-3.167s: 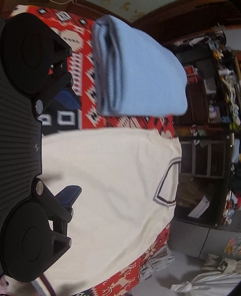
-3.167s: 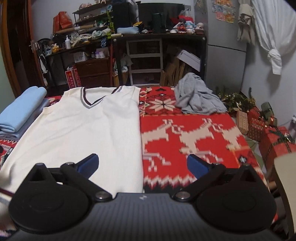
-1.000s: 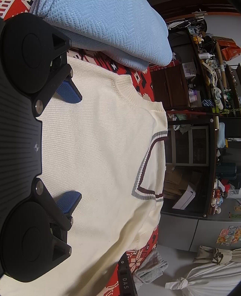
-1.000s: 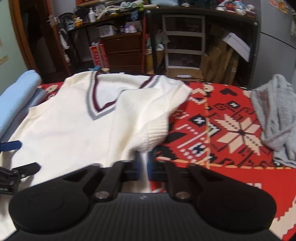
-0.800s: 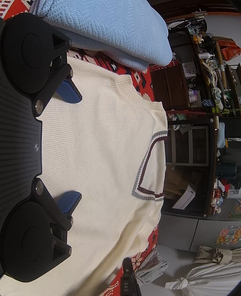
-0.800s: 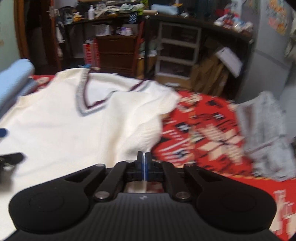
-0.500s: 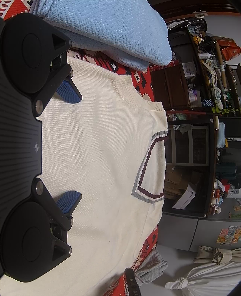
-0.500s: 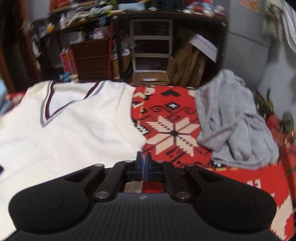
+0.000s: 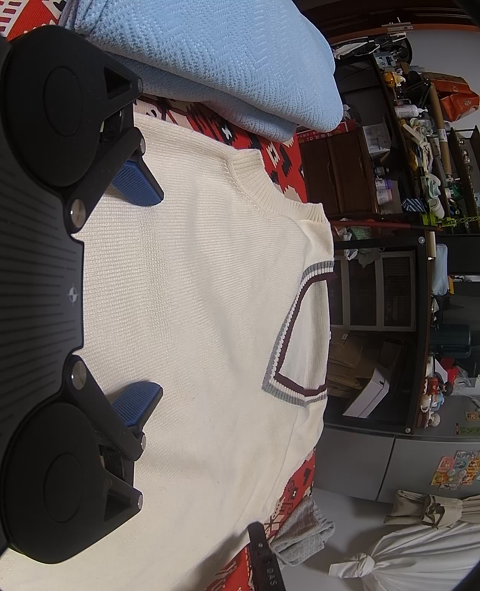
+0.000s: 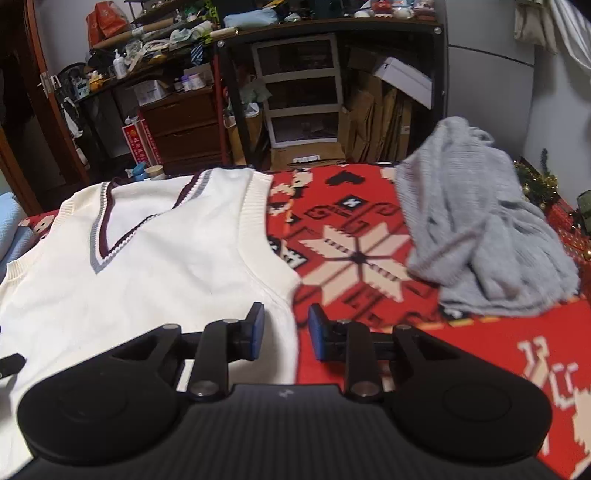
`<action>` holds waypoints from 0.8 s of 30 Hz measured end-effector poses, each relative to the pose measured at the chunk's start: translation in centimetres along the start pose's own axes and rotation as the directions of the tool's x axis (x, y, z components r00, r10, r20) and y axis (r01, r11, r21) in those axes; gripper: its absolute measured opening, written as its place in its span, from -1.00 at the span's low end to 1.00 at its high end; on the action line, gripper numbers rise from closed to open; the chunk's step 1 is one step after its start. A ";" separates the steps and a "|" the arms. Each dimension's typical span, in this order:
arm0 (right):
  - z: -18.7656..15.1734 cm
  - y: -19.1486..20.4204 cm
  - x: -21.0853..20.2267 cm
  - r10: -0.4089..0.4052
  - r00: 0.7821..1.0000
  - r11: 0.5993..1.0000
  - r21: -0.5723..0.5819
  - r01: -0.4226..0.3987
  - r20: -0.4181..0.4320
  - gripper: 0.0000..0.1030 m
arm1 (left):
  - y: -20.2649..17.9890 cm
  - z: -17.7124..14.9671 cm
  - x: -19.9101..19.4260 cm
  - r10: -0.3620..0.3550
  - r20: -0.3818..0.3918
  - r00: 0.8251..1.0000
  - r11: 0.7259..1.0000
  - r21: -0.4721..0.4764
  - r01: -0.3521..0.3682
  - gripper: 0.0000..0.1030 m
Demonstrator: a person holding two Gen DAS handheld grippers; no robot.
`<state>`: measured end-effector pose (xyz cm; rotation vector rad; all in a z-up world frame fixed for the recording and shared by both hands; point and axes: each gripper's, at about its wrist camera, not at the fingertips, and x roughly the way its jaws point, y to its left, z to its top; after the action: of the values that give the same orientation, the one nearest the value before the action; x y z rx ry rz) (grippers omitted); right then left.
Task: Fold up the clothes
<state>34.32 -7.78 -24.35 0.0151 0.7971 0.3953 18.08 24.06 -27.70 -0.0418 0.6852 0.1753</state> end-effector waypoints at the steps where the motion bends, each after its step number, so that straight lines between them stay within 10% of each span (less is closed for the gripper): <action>1: 0.2 0.0 0.4 -0.003 1.000 1.000 0.001 0.003 0.000 -0.44 | 0.0 0.0 0.0 0.000 0.000 1.000 1.000 0.000 0.000 1.00; 4: 0.6 0.4 0.9 -0.028 1.000 0.999 -0.021 0.028 0.006 -0.88 | 0.0 0.0 0.0 0.000 0.000 1.000 1.000 0.000 0.000 1.00; 15: 0.7 -0.8 -0.4 -0.074 0.997 0.997 0.010 0.073 0.029 -1.00 | 0.2 0.1 -0.6 0.005 0.010 1.000 1.000 -0.007 -0.004 0.96; 19: 0.9 -2.6 -0.5 0.022 0.999 0.991 0.131 -0.027 0.041 -0.44 | 1.4 1.0 -2.2 0.011 0.036 0.999 0.998 -0.066 -0.009 0.96; 24: 1.1 -2.5 0.9 0.053 0.998 0.986 0.157 -0.056 0.022 -0.39 | 3.1 2.2 -3.8 0.099 0.056 0.994 0.994 -0.044 -0.096 0.96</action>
<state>36.49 -9.64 -24.55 0.1879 0.8098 0.3825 15.97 26.74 -23.53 -0.0426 0.6255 0.2835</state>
